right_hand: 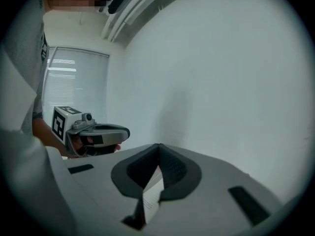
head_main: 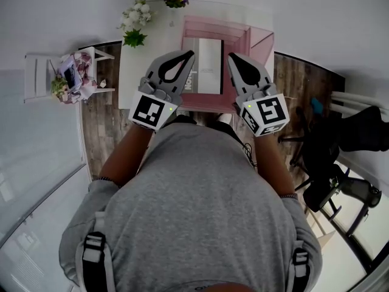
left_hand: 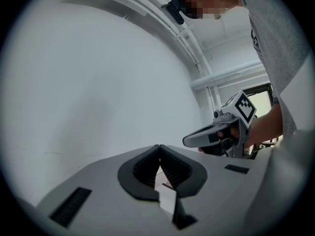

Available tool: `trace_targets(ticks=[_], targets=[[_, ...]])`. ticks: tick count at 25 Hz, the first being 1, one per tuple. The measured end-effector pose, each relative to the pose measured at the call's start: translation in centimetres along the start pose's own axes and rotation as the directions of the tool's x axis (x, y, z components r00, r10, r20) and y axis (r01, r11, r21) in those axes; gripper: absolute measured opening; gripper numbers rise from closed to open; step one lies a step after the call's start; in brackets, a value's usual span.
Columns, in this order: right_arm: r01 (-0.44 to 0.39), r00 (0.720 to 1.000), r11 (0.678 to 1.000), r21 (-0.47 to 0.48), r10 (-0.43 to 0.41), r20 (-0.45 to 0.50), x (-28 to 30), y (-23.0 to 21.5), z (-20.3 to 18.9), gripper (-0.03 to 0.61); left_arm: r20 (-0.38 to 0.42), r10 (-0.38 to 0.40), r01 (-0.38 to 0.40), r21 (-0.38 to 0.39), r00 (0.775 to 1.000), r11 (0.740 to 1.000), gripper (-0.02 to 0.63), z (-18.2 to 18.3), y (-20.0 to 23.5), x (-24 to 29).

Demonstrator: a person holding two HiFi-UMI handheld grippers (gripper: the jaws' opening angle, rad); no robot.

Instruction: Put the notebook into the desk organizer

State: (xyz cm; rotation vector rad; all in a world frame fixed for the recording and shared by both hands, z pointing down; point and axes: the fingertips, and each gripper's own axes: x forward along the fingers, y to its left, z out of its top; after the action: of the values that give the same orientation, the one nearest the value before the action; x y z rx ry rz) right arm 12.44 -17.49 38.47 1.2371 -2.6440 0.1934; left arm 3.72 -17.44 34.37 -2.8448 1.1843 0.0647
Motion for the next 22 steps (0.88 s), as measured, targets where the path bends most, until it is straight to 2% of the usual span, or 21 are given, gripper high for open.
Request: trace_targets(ticks=[8, 13, 22], targets=[[-0.048, 0.995, 0.995, -0.084, 0.055, 0.088, -2.6, 0.6, 1.5, 0.006, 0.009, 0.016, -0.016, 0.001, 1.0, 1.0, 0.02, 0.8, -1.1, 0.0], [-0.058, 0.991, 0.993, -0.102, 0.07, 0.11, -3.7, 0.2, 2.1, 0.006, 0.015, 0.025, -0.025, 0.029, 1.0, 0.999, 0.02, 1.7, -1.9, 0.0], [-0.076, 0.982, 0.984, -0.163, 0.103, 0.161, -5.7, 0.8, 4.7, 0.006, 0.044, 0.033, -0.034, 0.032, 0.998, 0.999, 0.02, 3.8, -3.0, 0.2]])
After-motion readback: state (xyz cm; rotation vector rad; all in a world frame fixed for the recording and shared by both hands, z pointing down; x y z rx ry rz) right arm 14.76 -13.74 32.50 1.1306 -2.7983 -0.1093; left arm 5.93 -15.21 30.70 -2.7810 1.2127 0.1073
